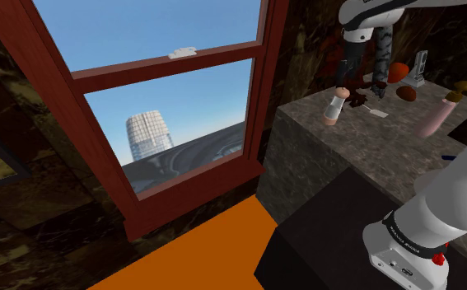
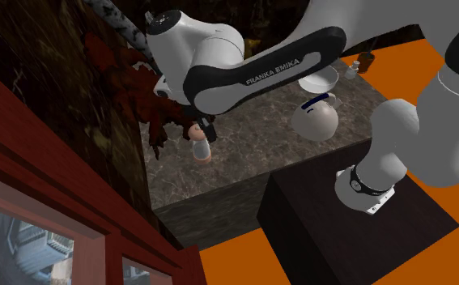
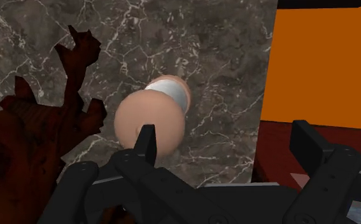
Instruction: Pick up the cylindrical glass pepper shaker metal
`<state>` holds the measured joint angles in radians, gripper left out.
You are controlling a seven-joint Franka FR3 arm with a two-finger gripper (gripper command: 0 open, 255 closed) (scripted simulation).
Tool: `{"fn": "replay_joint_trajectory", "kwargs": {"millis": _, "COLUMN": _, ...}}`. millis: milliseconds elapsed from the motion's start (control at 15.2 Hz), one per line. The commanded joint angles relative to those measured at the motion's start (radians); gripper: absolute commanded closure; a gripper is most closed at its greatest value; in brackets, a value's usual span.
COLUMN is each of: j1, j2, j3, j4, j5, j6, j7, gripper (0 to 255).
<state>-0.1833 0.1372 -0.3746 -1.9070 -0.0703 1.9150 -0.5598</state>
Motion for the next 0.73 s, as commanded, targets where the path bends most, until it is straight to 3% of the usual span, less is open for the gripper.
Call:
{"fn": "replay_joint_trajectory", "kwargs": {"millis": 0, "j1": -0.025, "j2": 0.087, "j3": -0.010, "j4": 0.076, "j5": 0.031, "j6": 0.001, "j7": -0.039, "gripper": 0}}
{"fn": "replay_joint_trajectory", "kwargs": {"millis": 264, "j1": -0.079, "j2": 0.245, "j3": -0.014, "j4": 0.229, "j5": 0.085, "j6": -0.013, "j7": -0.096, "gripper": 0}}
{"fn": "replay_joint_trajectory", "kwargs": {"millis": 660, "j1": -0.083, "j2": 0.275, "j3": -0.008, "j4": 0.189, "j5": 0.095, "j6": 0.056, "j7": -0.096, "gripper": 0}}
